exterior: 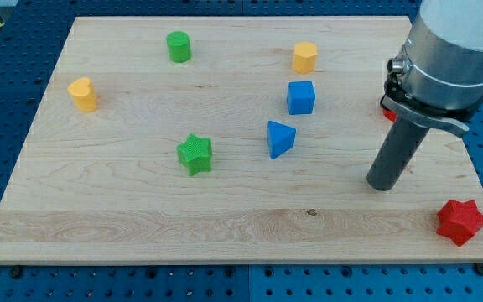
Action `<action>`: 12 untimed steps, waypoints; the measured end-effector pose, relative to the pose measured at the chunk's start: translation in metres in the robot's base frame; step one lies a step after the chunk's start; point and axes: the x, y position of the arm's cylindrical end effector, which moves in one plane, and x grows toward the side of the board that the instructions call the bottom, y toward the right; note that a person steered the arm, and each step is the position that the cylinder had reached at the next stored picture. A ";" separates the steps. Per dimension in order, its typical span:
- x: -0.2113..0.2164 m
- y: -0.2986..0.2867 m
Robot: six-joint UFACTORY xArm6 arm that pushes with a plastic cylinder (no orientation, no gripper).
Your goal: Move the arm above the red circle
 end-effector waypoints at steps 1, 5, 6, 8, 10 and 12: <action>-0.006 0.011; -0.021 0.019; -0.021 0.000; -0.050 0.000; -0.051 -0.003; -0.051 -0.012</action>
